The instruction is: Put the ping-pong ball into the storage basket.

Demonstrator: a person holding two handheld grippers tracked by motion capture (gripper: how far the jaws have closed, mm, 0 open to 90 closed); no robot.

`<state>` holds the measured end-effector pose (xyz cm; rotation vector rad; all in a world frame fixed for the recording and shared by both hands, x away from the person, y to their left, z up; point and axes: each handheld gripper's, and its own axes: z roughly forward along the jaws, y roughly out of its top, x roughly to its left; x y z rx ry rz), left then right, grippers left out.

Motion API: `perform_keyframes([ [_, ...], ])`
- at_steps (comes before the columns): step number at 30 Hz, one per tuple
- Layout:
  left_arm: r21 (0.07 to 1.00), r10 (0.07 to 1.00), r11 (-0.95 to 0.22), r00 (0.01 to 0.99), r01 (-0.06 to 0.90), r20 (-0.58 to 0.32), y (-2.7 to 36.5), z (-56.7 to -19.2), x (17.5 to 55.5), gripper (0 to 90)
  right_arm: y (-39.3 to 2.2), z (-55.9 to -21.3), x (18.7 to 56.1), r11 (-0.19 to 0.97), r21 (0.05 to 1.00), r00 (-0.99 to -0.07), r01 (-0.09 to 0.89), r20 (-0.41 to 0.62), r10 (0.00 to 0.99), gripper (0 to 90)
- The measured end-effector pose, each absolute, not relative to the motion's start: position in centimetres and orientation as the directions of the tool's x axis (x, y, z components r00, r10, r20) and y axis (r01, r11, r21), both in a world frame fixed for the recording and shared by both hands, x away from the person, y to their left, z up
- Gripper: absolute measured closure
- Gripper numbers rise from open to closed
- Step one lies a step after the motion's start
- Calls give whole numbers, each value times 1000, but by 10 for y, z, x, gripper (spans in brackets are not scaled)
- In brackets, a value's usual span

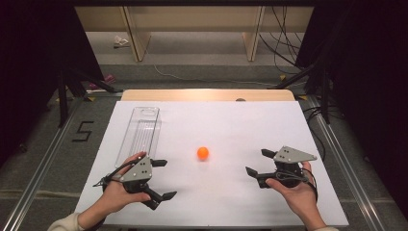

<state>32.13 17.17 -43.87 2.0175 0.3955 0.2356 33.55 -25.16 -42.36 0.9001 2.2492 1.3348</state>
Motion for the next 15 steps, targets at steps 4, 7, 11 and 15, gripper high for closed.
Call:
perform_keyframes([
  [4,890,372,-421,928,177,-8,171,-438,321,0,-250,-424,336,351,874,-729,335,4,685,160],
  [7,891,370,-419,929,176,-9,171,-438,321,0,-248,-425,338,353,874,-732,335,5,681,160],
  [11,896,370,-409,929,174,-12,171,-436,320,0,-244,-427,339,360,870,-738,336,5,675,160],
  [15,897,371,-407,928,174,-12,172,-435,320,0,-237,-428,341,370,868,-749,332,4,663,161],
])
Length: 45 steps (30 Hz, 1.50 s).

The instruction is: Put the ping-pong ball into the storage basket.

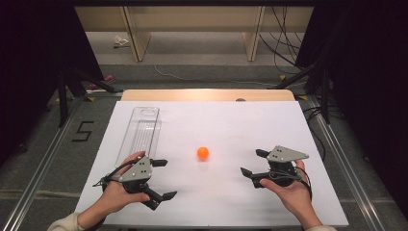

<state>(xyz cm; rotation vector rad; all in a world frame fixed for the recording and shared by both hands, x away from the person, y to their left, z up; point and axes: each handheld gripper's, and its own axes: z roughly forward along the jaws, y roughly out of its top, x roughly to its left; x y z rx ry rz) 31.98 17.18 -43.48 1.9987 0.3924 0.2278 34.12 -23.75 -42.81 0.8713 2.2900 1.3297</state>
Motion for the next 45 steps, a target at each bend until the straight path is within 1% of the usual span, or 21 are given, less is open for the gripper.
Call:
perform_keyframes([
  [15,893,381,-414,925,178,-8,171,-435,319,0,-219,-435,352,399,854,-769,333,1,640,161],
  [45,888,369,-427,929,169,1,170,-435,319,0,-179,-443,378,438,839,-801,322,-5,599,161],
])
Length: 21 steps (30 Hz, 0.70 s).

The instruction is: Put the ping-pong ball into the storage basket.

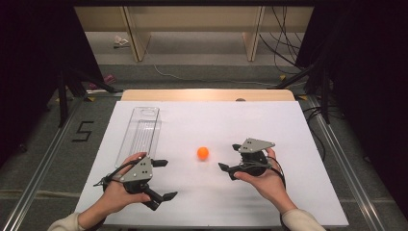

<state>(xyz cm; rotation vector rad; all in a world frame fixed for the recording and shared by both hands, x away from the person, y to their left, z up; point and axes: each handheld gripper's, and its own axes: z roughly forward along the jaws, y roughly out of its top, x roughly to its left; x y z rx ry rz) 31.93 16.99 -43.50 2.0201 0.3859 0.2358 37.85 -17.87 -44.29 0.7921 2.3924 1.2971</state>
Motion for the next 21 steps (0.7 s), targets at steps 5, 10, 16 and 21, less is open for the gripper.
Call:
perform_keyframes([
  [5,888,367,-428,930,165,4,170,-435,319,0,-172,-445,383,451,832,-807,322,-7,590,161],
  [10,888,362,-431,932,161,7,170,-435,319,0,-166,-448,387,460,827,-811,324,-7,585,162],
  [16,887,358,-434,934,158,9,169,-435,319,0,-160,-450,392,463,823,-813,330,-2,583,161],
  [21,887,357,-435,934,157,10,169,-435,319,0,-155,-453,396,471,818,-817,330,-3,577,161],
])
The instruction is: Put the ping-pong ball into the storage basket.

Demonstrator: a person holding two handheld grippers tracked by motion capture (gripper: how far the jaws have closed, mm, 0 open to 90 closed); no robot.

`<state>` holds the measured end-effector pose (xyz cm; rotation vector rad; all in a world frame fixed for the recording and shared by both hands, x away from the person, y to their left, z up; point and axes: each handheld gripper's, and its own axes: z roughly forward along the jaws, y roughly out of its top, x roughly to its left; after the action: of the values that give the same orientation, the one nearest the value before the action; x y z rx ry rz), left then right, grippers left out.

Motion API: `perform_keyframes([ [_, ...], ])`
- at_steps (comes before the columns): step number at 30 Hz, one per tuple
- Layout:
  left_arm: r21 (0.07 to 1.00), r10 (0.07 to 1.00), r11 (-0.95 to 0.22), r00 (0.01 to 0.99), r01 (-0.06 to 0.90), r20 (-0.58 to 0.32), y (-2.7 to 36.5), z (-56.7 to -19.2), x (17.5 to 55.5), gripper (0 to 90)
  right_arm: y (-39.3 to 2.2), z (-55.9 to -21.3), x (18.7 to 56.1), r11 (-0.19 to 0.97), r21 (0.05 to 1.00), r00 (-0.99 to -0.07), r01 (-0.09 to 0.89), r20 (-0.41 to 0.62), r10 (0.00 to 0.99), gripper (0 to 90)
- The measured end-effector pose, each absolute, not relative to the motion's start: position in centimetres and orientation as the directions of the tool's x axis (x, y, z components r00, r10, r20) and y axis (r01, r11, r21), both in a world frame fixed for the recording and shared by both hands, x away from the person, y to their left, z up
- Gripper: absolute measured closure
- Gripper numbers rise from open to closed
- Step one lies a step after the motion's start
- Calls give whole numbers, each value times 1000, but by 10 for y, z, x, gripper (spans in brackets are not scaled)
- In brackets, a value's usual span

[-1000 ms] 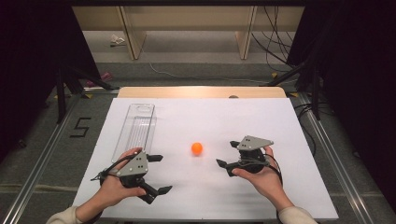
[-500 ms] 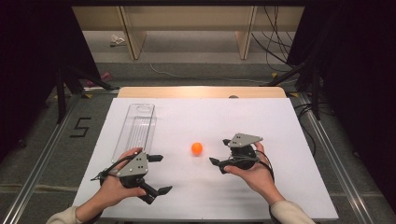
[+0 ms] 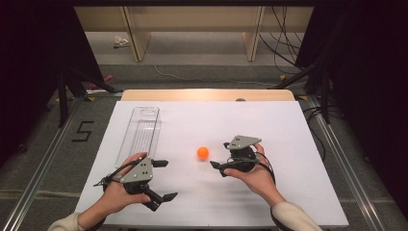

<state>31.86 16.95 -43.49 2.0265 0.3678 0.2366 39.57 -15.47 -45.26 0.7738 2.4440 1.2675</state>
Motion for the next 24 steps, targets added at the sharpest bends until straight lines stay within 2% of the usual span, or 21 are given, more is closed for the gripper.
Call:
perform_keyframes([
  [24,884,352,-443,936,152,15,169,-435,319,0,-143,-457,404,480,812,-823,333,2,568,161],
])
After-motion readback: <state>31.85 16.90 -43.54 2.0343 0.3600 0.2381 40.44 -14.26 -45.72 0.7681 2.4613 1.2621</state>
